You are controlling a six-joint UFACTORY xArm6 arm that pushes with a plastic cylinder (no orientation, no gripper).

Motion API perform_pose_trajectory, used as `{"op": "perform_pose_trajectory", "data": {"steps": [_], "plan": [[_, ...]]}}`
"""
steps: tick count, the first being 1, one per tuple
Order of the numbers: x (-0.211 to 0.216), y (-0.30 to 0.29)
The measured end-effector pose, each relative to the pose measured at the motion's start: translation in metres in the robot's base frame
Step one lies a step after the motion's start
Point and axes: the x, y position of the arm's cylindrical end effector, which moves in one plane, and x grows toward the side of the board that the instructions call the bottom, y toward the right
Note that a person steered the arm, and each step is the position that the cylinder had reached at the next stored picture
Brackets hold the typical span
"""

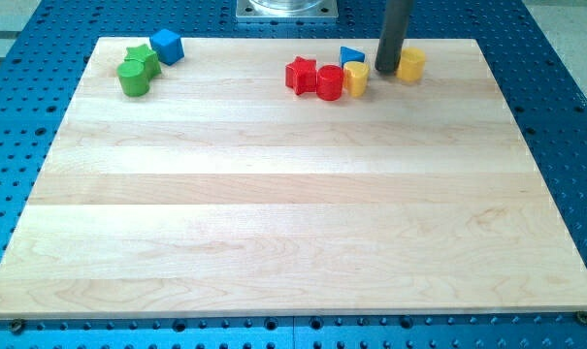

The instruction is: Move the triangle into the yellow hexagon

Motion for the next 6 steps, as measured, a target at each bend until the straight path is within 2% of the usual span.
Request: {"op": "perform_pose_trajectory", "data": {"steps": [2,3,4,5,6], "plan": [[-0.046,-0.089],[-0.035,-0.124],[-0.01,-0.081],[-0.006,0.004],[-0.002,-0.009]]}}
